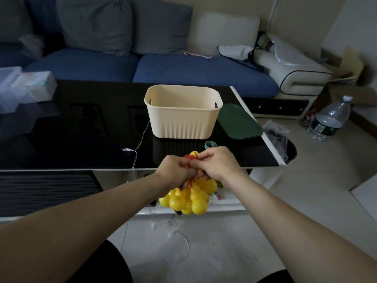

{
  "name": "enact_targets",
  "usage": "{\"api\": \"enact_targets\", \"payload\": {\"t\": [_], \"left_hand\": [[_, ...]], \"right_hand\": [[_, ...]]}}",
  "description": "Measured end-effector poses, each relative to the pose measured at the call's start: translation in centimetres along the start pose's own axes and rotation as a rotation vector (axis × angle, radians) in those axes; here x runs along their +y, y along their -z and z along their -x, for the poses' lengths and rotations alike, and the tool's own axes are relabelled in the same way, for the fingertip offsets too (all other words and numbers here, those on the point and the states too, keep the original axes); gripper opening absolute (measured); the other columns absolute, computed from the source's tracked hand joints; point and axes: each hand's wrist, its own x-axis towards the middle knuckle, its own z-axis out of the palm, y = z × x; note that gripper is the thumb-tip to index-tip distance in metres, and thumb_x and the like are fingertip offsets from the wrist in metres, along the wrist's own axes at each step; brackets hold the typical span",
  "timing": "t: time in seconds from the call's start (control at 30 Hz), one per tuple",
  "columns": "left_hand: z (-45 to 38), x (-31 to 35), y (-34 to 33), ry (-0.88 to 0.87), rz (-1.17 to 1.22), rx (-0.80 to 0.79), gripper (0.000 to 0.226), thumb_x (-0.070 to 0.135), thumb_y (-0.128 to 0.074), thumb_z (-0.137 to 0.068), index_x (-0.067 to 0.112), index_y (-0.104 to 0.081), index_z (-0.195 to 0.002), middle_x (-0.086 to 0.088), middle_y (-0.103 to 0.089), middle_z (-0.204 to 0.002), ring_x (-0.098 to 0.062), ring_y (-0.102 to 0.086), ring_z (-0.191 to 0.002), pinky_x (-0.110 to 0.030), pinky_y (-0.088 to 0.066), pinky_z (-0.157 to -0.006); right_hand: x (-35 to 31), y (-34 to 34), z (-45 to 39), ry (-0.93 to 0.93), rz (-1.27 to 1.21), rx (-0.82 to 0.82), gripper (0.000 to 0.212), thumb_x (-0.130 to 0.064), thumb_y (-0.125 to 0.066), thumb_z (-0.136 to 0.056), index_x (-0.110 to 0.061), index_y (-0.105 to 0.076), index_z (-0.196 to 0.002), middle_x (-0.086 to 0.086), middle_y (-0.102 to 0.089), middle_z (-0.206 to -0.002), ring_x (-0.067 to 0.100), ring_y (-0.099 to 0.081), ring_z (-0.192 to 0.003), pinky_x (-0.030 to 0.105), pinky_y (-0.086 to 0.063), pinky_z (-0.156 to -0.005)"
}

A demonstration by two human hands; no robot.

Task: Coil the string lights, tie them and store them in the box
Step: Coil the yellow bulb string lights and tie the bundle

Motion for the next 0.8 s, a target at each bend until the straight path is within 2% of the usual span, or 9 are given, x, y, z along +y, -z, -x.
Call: {"api": "enact_targets", "payload": {"t": [0.07,0.2,0.37,0.4,0.57,0.6,0.7,0.8], "left_hand": [[0.2,0.2,0.3,-0.007,0.002,-0.005,0.013,0.002,-0.059,-0.095,0.001,-0.072,-0.099,0.008,-0.053,-0.038,-0.003,-0.039,-0.031,-0.017,-0.037,-0.039],[0.3,0.0,0.6,-0.024,-0.038,-0.048,0.014,0.003,-0.06,-0.095,0.002,-0.071,-0.104,0.009,-0.058,-0.042,-0.004,-0.042,-0.034,-0.022,-0.042,-0.048],[0.2,-0.2,0.5,-0.01,-0.093,-0.107,0.019,0.004,-0.052,-0.1,-0.007,-0.066,-0.107,0.008,-0.057,-0.046,-0.004,-0.046,-0.036,-0.02,-0.043,-0.045],[0.1,-0.1,0.5,-0.001,-0.079,-0.12,0.02,0.004,-0.051,-0.1,-0.007,-0.065,-0.109,0.005,-0.058,-0.051,-0.006,-0.047,-0.036,-0.021,-0.043,-0.044],[-0.1,-0.3,0.5,-0.067,-0.124,-0.156,0.016,0.009,-0.057,-0.097,0.005,-0.066,-0.111,-0.034,-0.062,-0.082,-0.015,-0.051,-0.041,-0.028,-0.047,-0.045],[-0.1,-0.4,0.4,-0.087,-0.16,-0.136,0.015,0.01,-0.057,-0.097,0.005,-0.066,-0.109,-0.033,-0.062,-0.078,-0.016,-0.051,-0.04,-0.028,-0.047,-0.045],[-0.4,-0.7,0.1,-0.096,-0.23,-0.084,0.018,0.011,-0.053,-0.099,-0.004,-0.063,-0.102,-0.012,-0.055,-0.052,-0.015,-0.048,-0.035,-0.028,-0.044,-0.043],[-0.5,-1.0,-0.1,-0.112,-0.291,-0.081,0.022,0.013,-0.051,-0.1,-0.005,-0.063,-0.098,-0.013,-0.054,-0.051,-0.019,-0.05,-0.038,-0.028,-0.045,-0.044]], "right_hand": [[0.3,0.2,0.1,-0.02,-0.112,0.011,0.038,-0.02,-0.083,-0.082,-0.008,-0.068,-0.114,0.006,-0.072,-0.062,0.016,-0.067,-0.058,0.026,-0.051,-0.056],[0.7,0.1,0.5,-0.169,-0.276,-0.013,0.046,-0.012,-0.084,-0.08,-0.005,-0.061,-0.119,0.0,-0.063,-0.051,0.008,-0.057,-0.046,0.022,-0.045,-0.047],[0.5,-0.2,0.7,-0.253,-0.384,-0.041,0.032,-0.007,-0.078,-0.084,-0.008,-0.062,-0.112,0.002,-0.06,-0.058,0.006,-0.052,-0.04,0.023,-0.042,-0.046],[0.5,-0.2,0.7,-0.258,-0.402,-0.046,0.03,-0.006,-0.078,-0.085,-0.007,-0.063,-0.111,0.003,-0.06,-0.059,0.007,-0.052,-0.04,0.023,-0.042,-0.046],[0.6,0.1,0.5,-0.275,-0.412,-0.055,0.014,-0.012,-0.078,-0.083,-0.008,-0.072,-0.095,0.006,-0.054,-0.063,0.011,-0.047,-0.047,0.022,-0.039,-0.043],[0.6,0.1,0.6,-0.278,-0.405,-0.062,0.012,-0.015,-0.079,-0.083,-0.008,-0.073,-0.091,0.008,-0.055,-0.065,0.011,-0.047,-0.047,0.022,-0.038,-0.044],[0.5,0.0,0.5,-0.301,-0.382,-0.07,0.025,-0.028,-0.084,-0.078,-0.009,-0.076,-0.091,0.006,-0.061,-0.067,0.011,-0.05,-0.047,0.022,-0.039,-0.044],[0.7,0.0,0.4,-0.292,-0.312,-0.064,0.035,-0.037,-0.088,-0.073,-0.009,-0.077,-0.092,0.003,-0.064,-0.067,0.012,-0.054,-0.051,0.024,-0.042,-0.047]]}}
